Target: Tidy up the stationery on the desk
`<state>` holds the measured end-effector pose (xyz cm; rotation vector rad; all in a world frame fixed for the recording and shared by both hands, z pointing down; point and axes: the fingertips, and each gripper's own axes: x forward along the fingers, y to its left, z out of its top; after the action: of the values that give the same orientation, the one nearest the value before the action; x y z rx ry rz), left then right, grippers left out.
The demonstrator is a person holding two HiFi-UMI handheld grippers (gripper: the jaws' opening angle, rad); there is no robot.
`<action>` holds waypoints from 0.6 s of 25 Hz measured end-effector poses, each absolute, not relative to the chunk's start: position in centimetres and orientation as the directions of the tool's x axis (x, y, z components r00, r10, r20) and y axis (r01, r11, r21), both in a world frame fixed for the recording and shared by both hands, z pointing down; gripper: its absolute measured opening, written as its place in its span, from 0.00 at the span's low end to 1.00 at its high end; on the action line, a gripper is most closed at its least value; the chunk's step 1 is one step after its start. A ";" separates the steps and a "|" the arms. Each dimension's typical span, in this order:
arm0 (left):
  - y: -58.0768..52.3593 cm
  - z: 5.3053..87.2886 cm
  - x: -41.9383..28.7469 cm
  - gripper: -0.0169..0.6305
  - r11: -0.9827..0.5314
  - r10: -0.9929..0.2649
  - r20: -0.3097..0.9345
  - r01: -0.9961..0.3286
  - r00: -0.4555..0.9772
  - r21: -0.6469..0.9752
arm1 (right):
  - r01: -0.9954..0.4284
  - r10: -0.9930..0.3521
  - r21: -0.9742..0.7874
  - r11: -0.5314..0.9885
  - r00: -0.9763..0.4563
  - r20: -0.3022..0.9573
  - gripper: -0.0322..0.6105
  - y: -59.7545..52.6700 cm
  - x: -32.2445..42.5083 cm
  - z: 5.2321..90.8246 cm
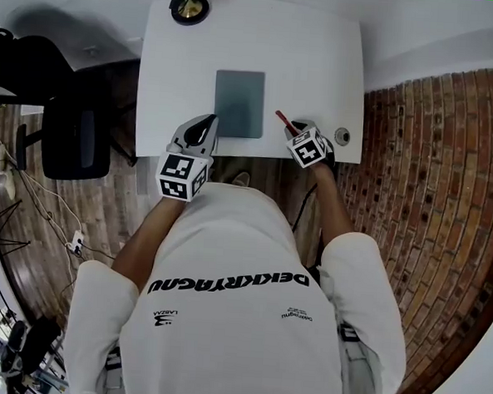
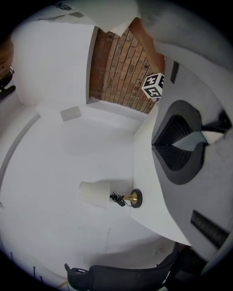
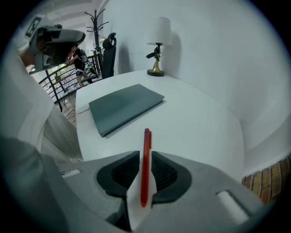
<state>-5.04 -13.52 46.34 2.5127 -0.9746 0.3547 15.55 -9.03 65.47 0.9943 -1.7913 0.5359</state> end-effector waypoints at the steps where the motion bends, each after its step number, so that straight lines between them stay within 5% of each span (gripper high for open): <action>1: -13.5 46.2 -5.1 0.02 -0.666 -0.585 0.372 -0.689 0.721 0.286 | -0.813 -0.375 0.072 0.578 -0.187 0.908 0.18 -9.0 15.4 65.7; 15: -12.8 46.4 -5.7 0.02 -0.683 -0.575 0.371 -0.678 0.729 0.272 | -0.856 -0.313 0.039 0.516 -0.146 0.938 0.13 -8.8 16.4 66.8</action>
<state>-5.73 -12.76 46.37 2.5413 -0.9649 0.3603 16.37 -8.81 66.82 0.9950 -1.7074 0.6453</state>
